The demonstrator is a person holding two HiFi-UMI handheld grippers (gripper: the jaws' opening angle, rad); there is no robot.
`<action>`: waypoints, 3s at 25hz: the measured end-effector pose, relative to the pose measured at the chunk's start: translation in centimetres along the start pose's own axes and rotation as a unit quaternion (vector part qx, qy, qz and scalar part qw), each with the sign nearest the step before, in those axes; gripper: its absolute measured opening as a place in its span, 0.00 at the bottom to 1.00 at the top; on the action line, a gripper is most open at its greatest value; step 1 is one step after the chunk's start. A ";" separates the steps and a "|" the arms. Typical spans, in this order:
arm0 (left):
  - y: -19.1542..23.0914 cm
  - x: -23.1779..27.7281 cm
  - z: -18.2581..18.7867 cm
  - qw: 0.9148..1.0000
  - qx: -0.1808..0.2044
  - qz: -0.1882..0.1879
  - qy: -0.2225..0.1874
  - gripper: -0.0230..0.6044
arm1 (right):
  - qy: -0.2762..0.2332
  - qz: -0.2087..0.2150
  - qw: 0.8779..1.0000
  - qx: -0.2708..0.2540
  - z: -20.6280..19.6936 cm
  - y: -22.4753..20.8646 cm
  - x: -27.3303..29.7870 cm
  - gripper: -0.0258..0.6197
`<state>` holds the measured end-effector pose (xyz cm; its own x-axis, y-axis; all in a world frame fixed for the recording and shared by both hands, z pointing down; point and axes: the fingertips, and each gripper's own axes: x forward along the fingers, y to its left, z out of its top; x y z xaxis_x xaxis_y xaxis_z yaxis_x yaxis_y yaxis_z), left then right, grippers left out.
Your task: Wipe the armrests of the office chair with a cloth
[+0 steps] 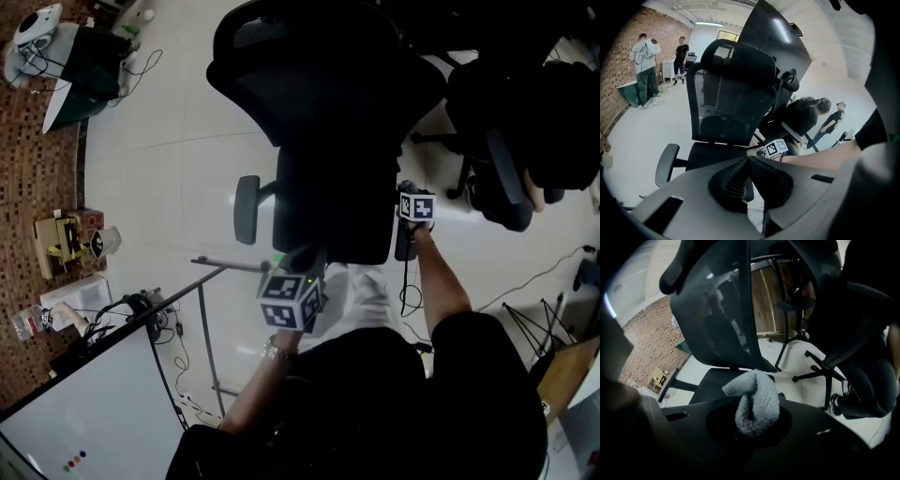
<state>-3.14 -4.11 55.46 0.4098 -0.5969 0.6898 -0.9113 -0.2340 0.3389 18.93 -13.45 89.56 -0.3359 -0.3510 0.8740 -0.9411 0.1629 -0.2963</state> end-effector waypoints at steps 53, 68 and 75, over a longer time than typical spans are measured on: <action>0.8 -1.0 -0.5 1.000 -0.011 0.005 0.000 0.03 | -0.061 -0.082 0.987 0.126 -9.3 -3.0 -9.2 0.07; 1.3 -3.2 -2.4 1.000 -0.020 0.022 -0.009 0.03 | 0.000 0.057 0.998 -0.023 -11.5 5.4 -2.8 0.07; 0.3 -3.1 -2.1 1.000 -0.012 0.010 -0.015 0.03 | 0.058 0.138 0.987 -0.055 -21.5 10.1 -5.9 0.07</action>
<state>-4.61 -0.69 54.76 0.3899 -0.6245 0.6767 -0.9178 -0.2035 0.3410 12.27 10.10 89.73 -0.5661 -0.1721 0.8062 -0.8023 0.3398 -0.4909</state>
